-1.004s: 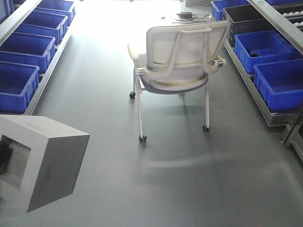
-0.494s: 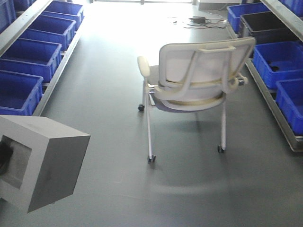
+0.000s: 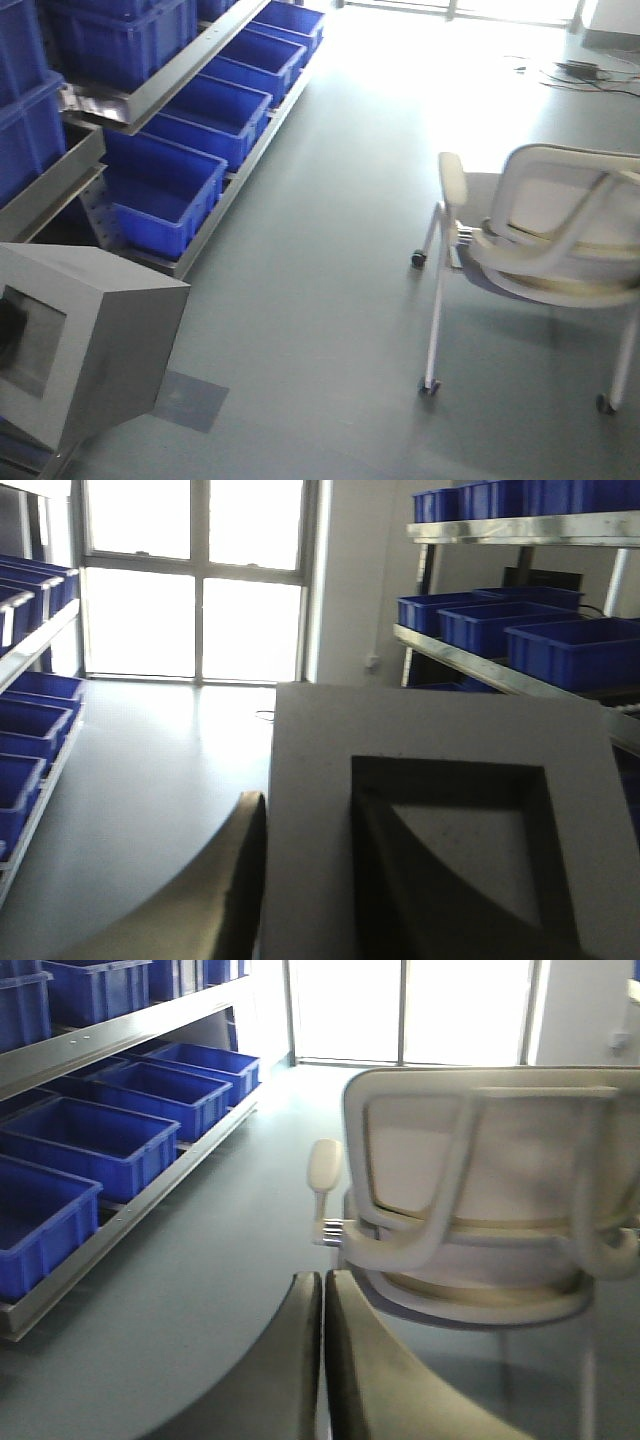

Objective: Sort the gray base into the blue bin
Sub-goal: 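Drive along the shelf aisle past the white chair, then turn and drive up to the large empty blue bin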

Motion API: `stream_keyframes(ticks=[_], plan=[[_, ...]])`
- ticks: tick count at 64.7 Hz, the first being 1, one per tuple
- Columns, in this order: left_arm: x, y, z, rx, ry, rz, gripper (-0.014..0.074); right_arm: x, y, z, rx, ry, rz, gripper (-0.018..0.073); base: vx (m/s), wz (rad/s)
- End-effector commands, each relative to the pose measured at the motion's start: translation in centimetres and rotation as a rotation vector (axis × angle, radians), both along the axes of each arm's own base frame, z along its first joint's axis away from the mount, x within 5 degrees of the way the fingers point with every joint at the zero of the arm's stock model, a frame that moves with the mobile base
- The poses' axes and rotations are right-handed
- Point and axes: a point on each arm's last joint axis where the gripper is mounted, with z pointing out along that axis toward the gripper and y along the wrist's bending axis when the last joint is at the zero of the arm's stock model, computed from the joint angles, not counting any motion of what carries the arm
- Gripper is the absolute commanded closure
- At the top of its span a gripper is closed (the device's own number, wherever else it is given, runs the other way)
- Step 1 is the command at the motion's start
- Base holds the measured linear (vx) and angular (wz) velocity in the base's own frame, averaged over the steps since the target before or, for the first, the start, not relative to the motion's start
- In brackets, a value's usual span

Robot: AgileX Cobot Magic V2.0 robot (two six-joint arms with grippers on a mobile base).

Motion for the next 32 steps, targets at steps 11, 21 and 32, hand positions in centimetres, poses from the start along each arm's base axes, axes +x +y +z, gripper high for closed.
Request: stream_keyframes(ticks=[11, 21, 32], plan=[[-0.09, 0.18, 2.01, -0.075, -0.111, 0.011, 0.0450, 0.08, -0.03, 0.66, -0.020, -0.072, -0.001, 0.0564, 0.19, 0.72], [-0.09, 0.18, 2.01, -0.075, -0.111, 0.011, 0.0450, 0.08, -0.03, 0.66, -0.020, -0.072, -0.001, 0.0564, 0.17, 0.68], [-0.09, 0.18, 2.01, -0.075, -0.111, 0.011, 0.0450, 0.08, -0.03, 0.66, -0.020, -0.072, -0.001, 0.0564, 0.17, 0.65]])
